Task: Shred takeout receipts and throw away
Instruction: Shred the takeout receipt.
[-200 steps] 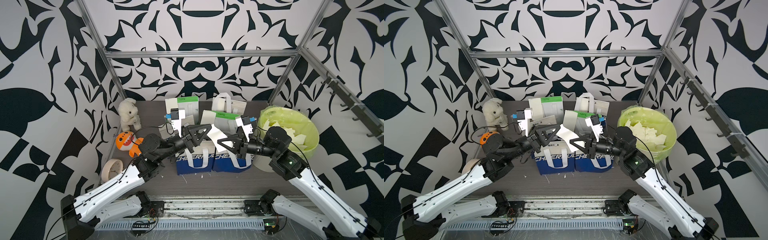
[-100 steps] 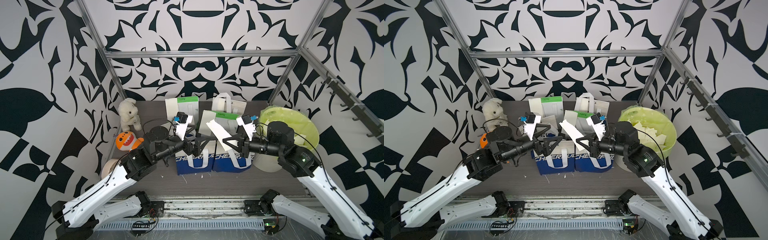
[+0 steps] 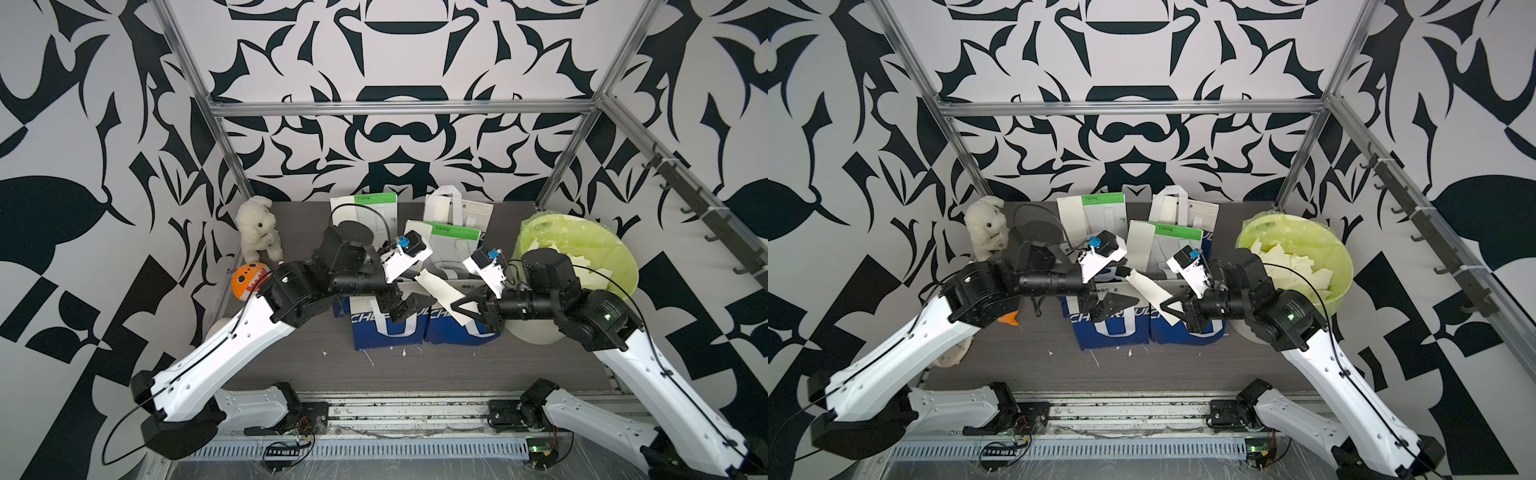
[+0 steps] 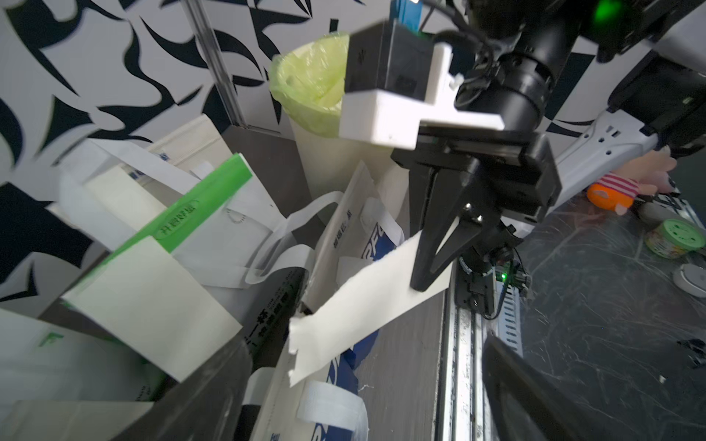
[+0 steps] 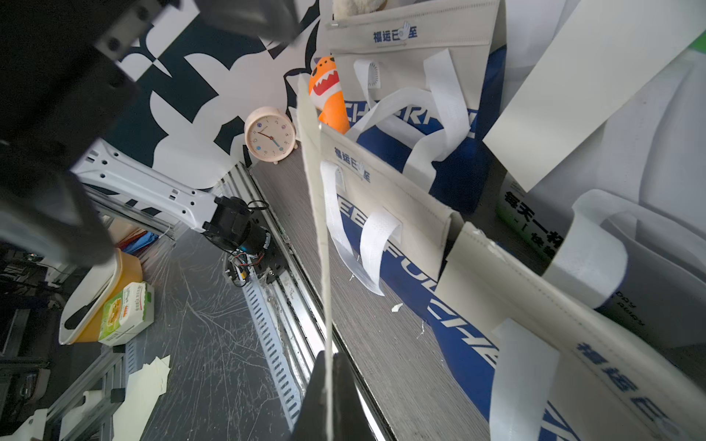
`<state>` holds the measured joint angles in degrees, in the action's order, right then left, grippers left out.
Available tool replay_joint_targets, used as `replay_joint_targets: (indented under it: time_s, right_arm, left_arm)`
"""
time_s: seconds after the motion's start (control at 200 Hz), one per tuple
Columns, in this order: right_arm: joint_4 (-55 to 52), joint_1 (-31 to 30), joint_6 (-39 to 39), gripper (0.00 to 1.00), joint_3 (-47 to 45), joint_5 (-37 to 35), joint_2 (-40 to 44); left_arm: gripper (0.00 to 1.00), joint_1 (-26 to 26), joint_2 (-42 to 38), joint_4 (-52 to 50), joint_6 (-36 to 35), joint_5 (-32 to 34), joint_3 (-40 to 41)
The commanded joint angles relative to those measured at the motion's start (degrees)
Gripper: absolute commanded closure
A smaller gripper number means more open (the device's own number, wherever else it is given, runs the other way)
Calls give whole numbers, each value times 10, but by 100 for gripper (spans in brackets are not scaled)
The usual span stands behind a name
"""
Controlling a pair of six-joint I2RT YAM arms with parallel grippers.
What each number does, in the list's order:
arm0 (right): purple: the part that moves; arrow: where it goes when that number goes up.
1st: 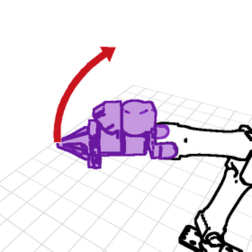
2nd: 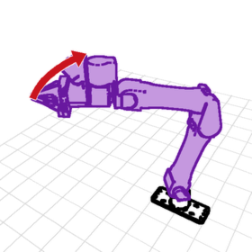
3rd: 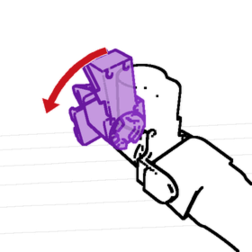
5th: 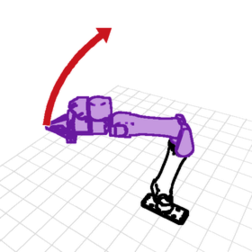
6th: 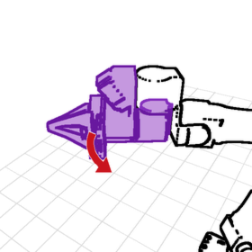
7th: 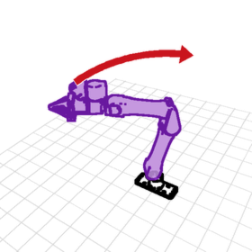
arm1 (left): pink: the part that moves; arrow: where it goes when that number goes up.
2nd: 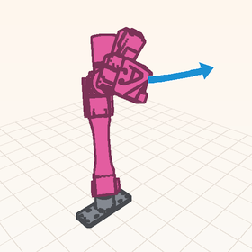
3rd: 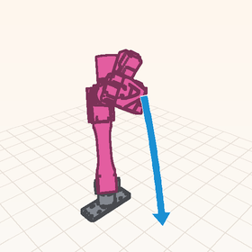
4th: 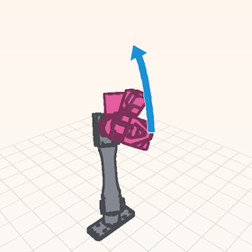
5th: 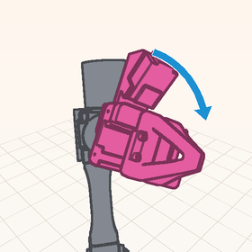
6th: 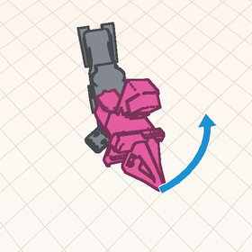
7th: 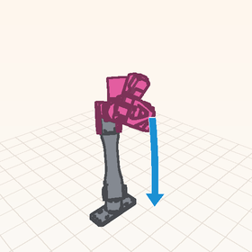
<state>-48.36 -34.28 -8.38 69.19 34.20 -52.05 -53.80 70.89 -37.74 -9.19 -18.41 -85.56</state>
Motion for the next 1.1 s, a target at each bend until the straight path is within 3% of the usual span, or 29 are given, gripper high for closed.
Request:
replay_joint_targets:
  time_s: [0.0,0.155,0.41,0.57,0.745,0.89,0.925,1.045,1.095]
  right_arm:
    - [1,-3,13,100,18,31,6]
    - [-5,-4,13,100,17,53,-1]
    - [4,-4,13,100,12,58,5]
    - [9,-4,10,100,13,46,5]
    - [11,-4,7,100,17,38,4]
    - [17,-4,3,100,17,35,4]
    - [19,-4,1,100,16,35,4]
    - [31,-4,-5,99,12,34,4]
    - [39,-4,-8,88,9,31,6]
  left_arm:
    - [4,-1,9,26,7,-67,6]
    - [10,-1,17,73,14,-96,16]
    - [29,-1,46,79,7,-160,7]
    - [60,0,59,51,6,-182,-6]
    - [73,-1,47,62,8,-182,10]
    - [91,-1,35,79,9,-188,27]
    - [100,-1,33,81,11,-189,29]
    - [100,-1,32,85,17,-191,36]
    - [100,-1,31,88,21,-190,40]
